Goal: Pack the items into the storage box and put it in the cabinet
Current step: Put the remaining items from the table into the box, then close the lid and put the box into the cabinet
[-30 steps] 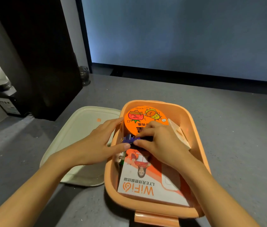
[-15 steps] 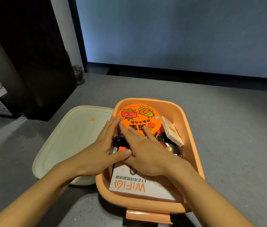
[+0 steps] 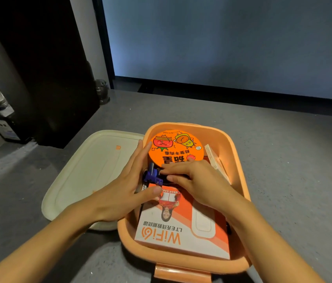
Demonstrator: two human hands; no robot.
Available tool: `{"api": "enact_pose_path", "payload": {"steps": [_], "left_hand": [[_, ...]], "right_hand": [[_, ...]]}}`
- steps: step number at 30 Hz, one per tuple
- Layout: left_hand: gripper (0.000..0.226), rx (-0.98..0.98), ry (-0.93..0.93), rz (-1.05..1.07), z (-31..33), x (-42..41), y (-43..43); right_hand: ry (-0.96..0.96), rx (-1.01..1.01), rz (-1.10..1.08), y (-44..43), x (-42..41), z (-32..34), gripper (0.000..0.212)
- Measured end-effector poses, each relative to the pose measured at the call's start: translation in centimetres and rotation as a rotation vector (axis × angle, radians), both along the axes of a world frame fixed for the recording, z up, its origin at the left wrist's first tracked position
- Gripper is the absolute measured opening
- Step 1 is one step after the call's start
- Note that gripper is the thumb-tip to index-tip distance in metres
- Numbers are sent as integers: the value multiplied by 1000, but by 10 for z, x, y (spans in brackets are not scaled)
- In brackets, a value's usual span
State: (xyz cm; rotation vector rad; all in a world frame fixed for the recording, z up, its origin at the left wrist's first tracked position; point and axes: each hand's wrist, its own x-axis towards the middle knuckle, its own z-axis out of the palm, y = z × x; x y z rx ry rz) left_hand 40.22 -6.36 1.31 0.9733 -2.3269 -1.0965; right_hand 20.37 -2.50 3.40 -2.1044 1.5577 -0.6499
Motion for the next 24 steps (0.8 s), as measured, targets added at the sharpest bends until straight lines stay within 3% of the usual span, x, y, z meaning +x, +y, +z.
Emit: {"api": "enact_pose_path", "payload": {"steps": [5,10,12,15,17,24], "left_hand": [[92,11,42,12,-4,0,-1],[90,-55,53,24,-6,-1,-1],[91,-62,50,31,-7,-2,-1],[92,-49,47,44,-7,-2,-1],[92,-31,42,39,-7,-1,-2],[81,19,104,187,-10,17,-18]], "right_hand": [[56,10,-3,-1,-6,0,31],[108,59,132,11,2,-6,44],[18,86,119,12,-1,-4,47],[-354,171,25,10,-12,4,58],[-484,175,-22,9,-19,6,59],[-361,233,-48,11,-18,1,59]]}}
